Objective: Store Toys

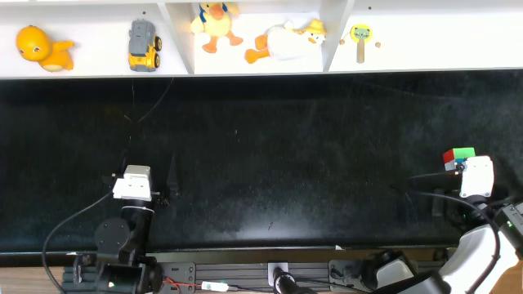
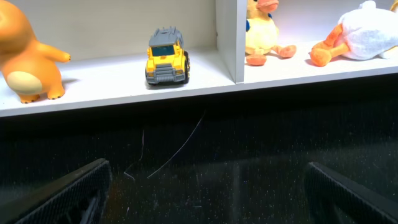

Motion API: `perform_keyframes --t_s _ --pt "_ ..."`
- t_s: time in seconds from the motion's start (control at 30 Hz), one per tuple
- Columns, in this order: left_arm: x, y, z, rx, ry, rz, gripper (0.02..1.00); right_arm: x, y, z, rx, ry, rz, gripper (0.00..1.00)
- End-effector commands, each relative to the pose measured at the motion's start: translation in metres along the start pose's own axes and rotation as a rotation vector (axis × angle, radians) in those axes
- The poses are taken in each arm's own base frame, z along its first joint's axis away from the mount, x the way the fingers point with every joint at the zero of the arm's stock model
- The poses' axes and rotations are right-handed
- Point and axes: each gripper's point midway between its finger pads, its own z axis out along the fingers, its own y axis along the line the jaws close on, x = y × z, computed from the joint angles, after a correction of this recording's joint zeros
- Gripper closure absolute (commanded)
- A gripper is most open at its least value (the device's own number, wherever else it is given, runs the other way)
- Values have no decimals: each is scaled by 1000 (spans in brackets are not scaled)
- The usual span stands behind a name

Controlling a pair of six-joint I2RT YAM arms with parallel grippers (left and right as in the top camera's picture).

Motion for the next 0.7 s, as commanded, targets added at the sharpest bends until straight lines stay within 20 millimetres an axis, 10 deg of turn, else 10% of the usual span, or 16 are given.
perform_keyframes --t_s 0.03,0.7 --pt "-1 1 0 -5 -9 -10 20 -3 -1 9 -29 -37 -48 3" --pt "-1 0 0 -5 -9 -10 20 -26 -24 43 -100 -20 -80 3"
